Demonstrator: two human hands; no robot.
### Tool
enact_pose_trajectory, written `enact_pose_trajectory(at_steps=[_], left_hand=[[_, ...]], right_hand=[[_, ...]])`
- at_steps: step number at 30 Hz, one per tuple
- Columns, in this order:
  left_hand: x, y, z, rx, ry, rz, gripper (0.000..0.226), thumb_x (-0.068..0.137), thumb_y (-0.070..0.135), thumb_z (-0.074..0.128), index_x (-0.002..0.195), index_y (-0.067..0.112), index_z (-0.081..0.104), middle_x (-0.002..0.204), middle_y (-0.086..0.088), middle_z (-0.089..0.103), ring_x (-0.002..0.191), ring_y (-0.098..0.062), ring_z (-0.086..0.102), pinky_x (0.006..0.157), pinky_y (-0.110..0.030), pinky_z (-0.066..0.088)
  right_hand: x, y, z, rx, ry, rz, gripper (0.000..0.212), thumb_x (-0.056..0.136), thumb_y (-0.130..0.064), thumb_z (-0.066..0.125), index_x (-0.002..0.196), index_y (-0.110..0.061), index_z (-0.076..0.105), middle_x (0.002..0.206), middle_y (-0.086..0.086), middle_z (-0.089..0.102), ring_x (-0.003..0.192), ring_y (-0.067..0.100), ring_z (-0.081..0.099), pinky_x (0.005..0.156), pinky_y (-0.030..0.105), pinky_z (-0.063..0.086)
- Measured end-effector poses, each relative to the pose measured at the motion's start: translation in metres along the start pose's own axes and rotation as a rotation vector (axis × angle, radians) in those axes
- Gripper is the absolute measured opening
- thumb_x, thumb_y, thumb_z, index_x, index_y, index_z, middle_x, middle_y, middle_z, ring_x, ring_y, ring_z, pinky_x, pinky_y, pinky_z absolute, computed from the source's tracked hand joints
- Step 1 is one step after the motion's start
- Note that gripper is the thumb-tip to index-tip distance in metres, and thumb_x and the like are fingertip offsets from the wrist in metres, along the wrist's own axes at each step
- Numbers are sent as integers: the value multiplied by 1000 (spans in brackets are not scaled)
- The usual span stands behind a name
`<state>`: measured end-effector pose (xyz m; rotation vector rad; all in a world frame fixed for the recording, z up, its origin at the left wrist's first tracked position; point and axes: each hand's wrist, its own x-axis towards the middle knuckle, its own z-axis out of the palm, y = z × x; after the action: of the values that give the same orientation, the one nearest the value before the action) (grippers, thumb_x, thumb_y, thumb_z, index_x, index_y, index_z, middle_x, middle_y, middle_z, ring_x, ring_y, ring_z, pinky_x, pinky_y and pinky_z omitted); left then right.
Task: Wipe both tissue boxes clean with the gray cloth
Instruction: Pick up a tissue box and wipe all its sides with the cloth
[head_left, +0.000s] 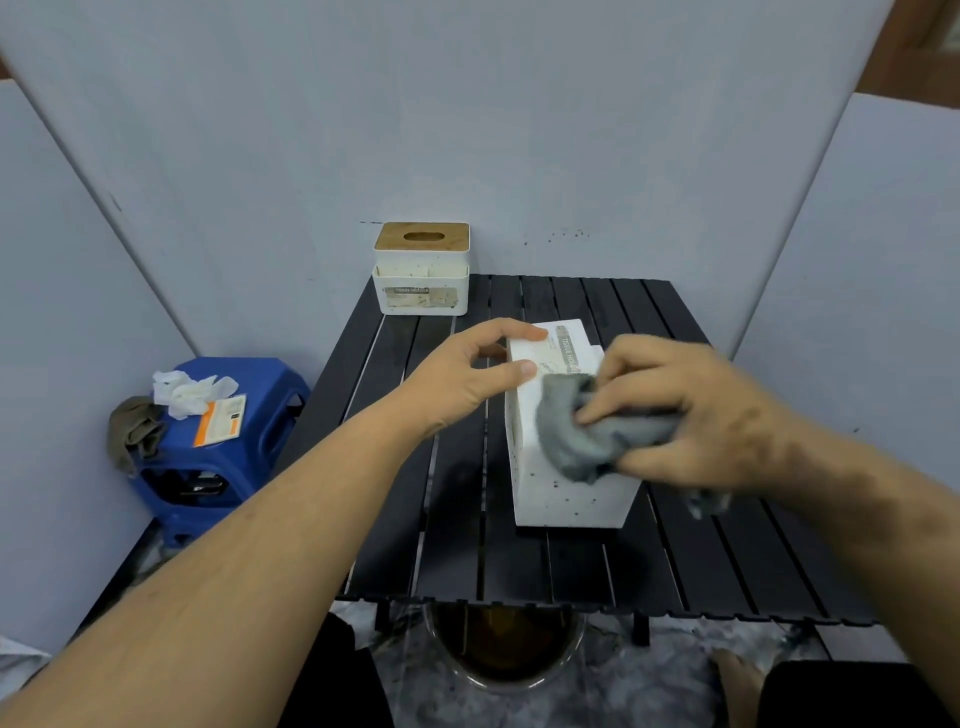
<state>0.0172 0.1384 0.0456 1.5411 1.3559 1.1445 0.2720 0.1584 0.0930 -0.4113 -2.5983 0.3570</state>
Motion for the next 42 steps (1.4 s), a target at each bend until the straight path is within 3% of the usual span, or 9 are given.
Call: enact_pose_trajectory(at_steps=[4, 10, 17, 24, 29, 33, 37, 39, 42], left_hand=[[0, -1, -1, 8, -17, -33, 27, 93, 28, 73, 113, 47, 70, 127, 1, 67, 123, -15, 59, 112, -45, 47], [0, -2, 1, 30, -19, -1, 31, 95, 31, 70, 124, 41, 63, 132, 2, 64, 125, -15, 58, 113, -47, 46], [-1, -7, 4, -52, 21, -39, 81, 81, 41, 76, 148, 39, 30, 135, 17, 63, 130, -7, 56, 118, -46, 39], [-12, -10, 5, -181, -112, -87, 119, 60, 68, 88, 156, 24, 32, 158, 6, 44, 149, -13, 38, 125, -49, 29], [-14, -6, 15, -128, -123, -109, 109, 66, 51, 85, 156, 29, 28, 156, 15, 44, 147, -6, 37, 124, -53, 28], [-12, -5, 13, -61, -98, -98, 103, 66, 51, 83, 153, 29, 33, 151, 13, 50, 143, -5, 43, 123, -49, 32], [-10, -7, 13, -42, -92, -95, 101, 64, 50, 83, 151, 30, 36, 148, 15, 53, 140, -2, 46, 116, -34, 40], [-8, -7, 15, -35, -86, -100, 100, 63, 51, 83, 149, 33, 36, 147, 17, 53, 139, 1, 45, 107, -22, 40], [-8, -9, 15, -42, -81, -105, 95, 63, 49, 83, 146, 33, 39, 144, 15, 56, 136, 2, 48, 98, -15, 42]], right_hand=[[-10, 27, -22, 218, 145, 244, 24, 68, -20, 90, 85, -30, 76, 85, -5, 67, 78, 16, 67, 73, 45, 54], [10, 1, 1, 94, 36, 120, 28, 76, -32, 83, 103, -30, 77, 91, -11, 57, 82, 12, 61, 70, 26, 51], [15, 30, -16, 121, 212, 457, 22, 70, -31, 87, 87, -38, 76, 88, -8, 63, 82, 7, 62, 78, 38, 55], [32, 15, 0, 137, 133, 397, 22, 71, -40, 84, 91, -38, 76, 90, -7, 58, 84, 8, 60, 74, 28, 50], [42, 40, 7, 7, 283, 587, 19, 78, -38, 80, 92, -26, 76, 88, -4, 56, 83, 7, 56, 68, 15, 41], [57, 30, 14, -8, 138, 428, 16, 81, -36, 77, 92, -24, 75, 92, -5, 51, 83, 10, 54, 73, 29, 47], [69, 46, 6, -42, 166, 537, 26, 81, -41, 76, 84, -15, 74, 83, 6, 59, 76, 17, 59, 64, 32, 49], [75, 50, 7, -80, 174, 605, 26, 83, -43, 73, 71, -20, 68, 75, 1, 59, 71, 20, 59, 55, 27, 45], [83, 36, 15, -157, 80, 490, 28, 84, -47, 69, 66, -28, 59, 81, -10, 48, 72, 9, 51, 59, 24, 37]])
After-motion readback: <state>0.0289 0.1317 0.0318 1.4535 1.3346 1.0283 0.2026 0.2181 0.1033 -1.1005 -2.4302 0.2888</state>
